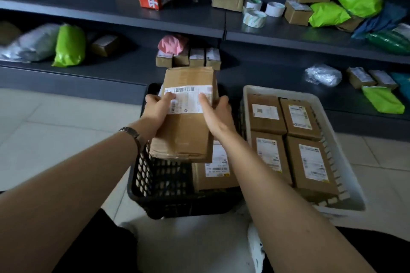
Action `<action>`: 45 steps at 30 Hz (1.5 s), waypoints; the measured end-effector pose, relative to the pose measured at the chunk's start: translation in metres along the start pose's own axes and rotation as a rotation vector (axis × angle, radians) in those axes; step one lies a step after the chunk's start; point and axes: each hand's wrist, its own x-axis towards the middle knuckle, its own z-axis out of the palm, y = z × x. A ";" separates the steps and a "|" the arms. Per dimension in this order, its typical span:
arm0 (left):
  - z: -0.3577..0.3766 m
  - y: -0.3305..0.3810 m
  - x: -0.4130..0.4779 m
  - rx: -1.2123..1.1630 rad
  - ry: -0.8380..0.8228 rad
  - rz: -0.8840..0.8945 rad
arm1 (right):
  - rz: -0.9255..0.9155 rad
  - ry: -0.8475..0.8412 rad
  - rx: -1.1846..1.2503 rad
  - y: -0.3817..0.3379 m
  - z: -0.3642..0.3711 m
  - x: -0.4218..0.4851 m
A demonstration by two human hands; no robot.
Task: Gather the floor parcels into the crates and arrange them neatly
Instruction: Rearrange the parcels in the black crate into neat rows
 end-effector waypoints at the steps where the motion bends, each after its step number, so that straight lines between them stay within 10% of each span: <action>1: -0.015 -0.010 0.002 0.032 0.009 -0.019 | 0.025 -0.052 -0.016 0.003 0.017 -0.001; 18: -0.056 -0.090 0.025 0.500 0.155 0.112 | 0.024 -0.156 -0.111 0.057 0.108 0.001; 26: -0.056 -0.066 0.022 0.337 0.123 0.200 | 0.165 -0.220 0.275 0.042 0.107 0.009; 34: -0.073 -0.081 0.008 0.359 0.187 0.088 | 0.354 -0.514 0.131 0.052 0.088 0.000; 45: -0.041 -0.098 0.000 0.403 -0.137 0.129 | 0.313 -0.219 -0.005 0.074 0.107 0.009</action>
